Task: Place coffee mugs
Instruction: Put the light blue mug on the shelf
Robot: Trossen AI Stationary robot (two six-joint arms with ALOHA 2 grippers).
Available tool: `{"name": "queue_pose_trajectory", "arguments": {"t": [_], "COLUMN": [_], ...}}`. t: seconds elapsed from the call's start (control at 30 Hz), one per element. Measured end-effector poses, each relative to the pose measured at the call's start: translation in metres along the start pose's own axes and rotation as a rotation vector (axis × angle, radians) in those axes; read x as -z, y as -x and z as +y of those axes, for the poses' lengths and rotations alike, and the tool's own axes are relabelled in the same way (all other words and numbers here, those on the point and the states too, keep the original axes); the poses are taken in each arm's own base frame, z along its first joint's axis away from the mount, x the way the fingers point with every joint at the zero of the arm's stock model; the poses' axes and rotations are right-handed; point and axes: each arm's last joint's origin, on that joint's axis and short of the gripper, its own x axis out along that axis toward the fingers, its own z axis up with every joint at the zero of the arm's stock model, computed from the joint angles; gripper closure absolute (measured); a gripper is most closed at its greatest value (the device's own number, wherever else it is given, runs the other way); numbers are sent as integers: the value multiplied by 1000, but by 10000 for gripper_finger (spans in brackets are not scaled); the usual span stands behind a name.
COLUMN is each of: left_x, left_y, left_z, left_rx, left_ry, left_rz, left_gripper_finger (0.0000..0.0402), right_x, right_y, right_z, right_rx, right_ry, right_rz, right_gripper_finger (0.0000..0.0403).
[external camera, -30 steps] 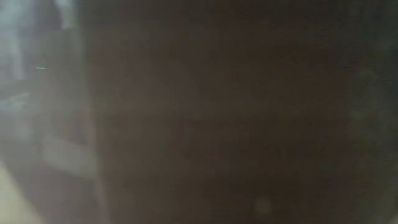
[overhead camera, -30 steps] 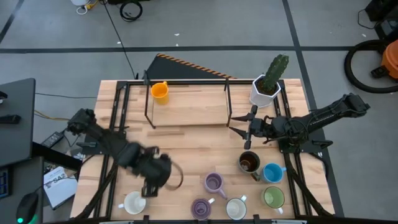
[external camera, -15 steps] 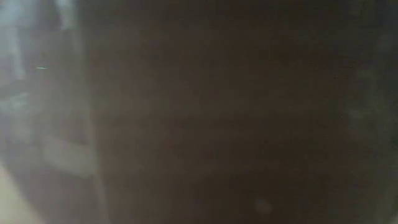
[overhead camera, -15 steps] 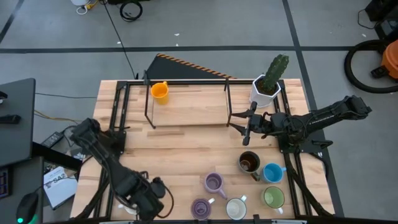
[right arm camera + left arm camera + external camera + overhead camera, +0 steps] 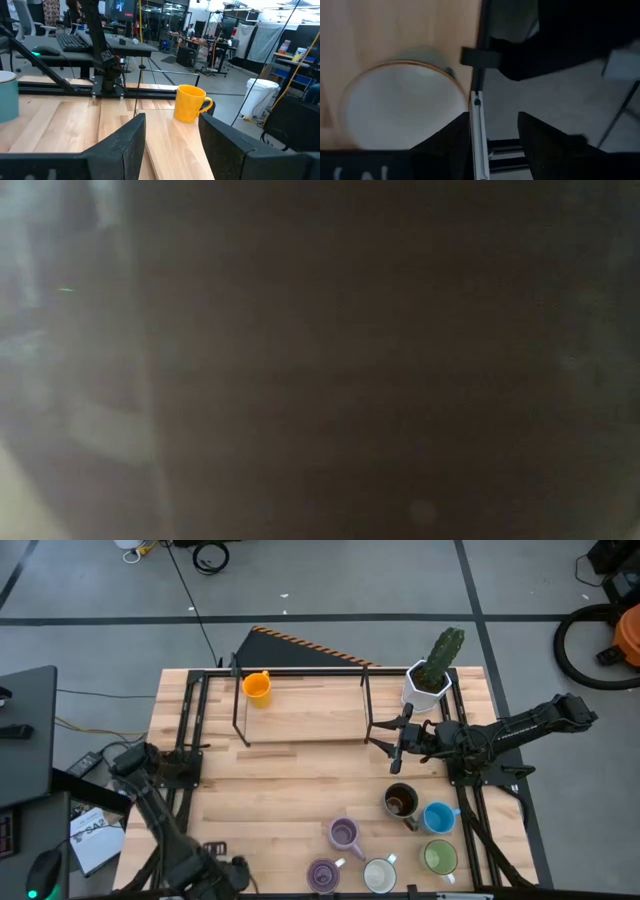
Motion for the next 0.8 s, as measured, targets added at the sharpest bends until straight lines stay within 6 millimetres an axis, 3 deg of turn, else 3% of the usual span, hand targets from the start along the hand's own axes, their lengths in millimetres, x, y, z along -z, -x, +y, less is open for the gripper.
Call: {"name": "queue_pose_trajectory", "arguments": {"t": [0.17,0.53,0.8], "left_x": [11,23,23], "left_y": [-19,-26,-43], "left_z": [-6,-10,-9], "left_rx": [-75,-148,-244], "left_ry": [-59,-190,-233], "left_rz": [31,5,21], "left_gripper_finger": [230,230,230], "right_x": [0,0,1], "right_y": [0,0,0], "right_z": [0,0,0], "right_rx": [0,-1,-4], "right_ry": [-5,-19,-15], "right_rz": [-1,-1,9], "right_gripper_finger": [213,213,213]}}
